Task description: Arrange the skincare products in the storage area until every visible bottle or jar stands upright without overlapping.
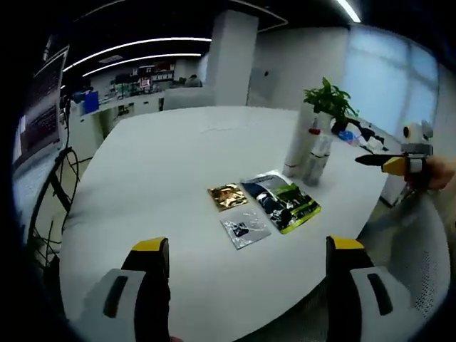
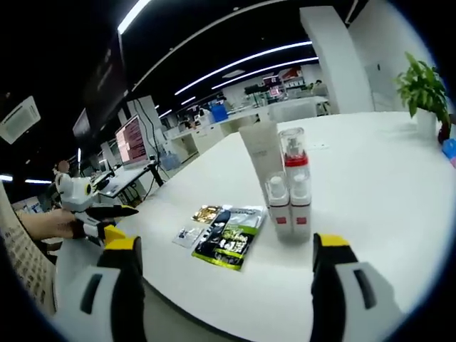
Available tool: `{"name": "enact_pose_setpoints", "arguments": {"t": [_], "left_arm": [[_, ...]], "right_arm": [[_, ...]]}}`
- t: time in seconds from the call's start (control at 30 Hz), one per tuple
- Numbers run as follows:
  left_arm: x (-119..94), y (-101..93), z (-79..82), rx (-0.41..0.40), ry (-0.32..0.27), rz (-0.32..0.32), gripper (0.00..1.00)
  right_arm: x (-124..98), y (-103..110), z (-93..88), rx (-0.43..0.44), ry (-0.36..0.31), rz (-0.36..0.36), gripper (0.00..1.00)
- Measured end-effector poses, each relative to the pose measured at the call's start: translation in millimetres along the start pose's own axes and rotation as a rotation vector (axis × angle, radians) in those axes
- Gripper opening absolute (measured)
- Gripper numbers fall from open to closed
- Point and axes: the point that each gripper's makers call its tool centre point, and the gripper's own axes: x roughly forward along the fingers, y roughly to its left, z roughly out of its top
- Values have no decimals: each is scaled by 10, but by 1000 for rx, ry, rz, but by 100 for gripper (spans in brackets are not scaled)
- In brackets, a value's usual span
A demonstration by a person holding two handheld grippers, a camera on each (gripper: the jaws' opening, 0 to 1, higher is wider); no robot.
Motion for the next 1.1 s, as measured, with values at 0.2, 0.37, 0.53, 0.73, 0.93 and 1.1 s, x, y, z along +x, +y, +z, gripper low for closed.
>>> {"name": "enact_pose_setpoints", "arguments": {"t": [0.2, 0.37, 0.53, 0.73, 0.93, 1.1], "left_arm": [[24, -1, 19, -29, -25, 14, 95], [35, 15, 68, -48, -51, 14, 95], [34, 18, 76, -51, -52, 16, 95], [13, 30, 103, -58, -67, 21, 95], [24, -6, 72, -37, -49, 15, 94], [21, 10, 74, -47, -52, 20, 94]], "right_arm": [[25, 41, -45, -38, 30, 17, 100], [23, 39, -44, -55, 34, 12, 100], [16, 29, -39, -53, 33, 4, 100], [21, 24, -58, -67, 45, -7, 100], [31, 81, -85, -100, 62, 12, 100], [25, 67, -82, -93, 61, 1, 100]]}}
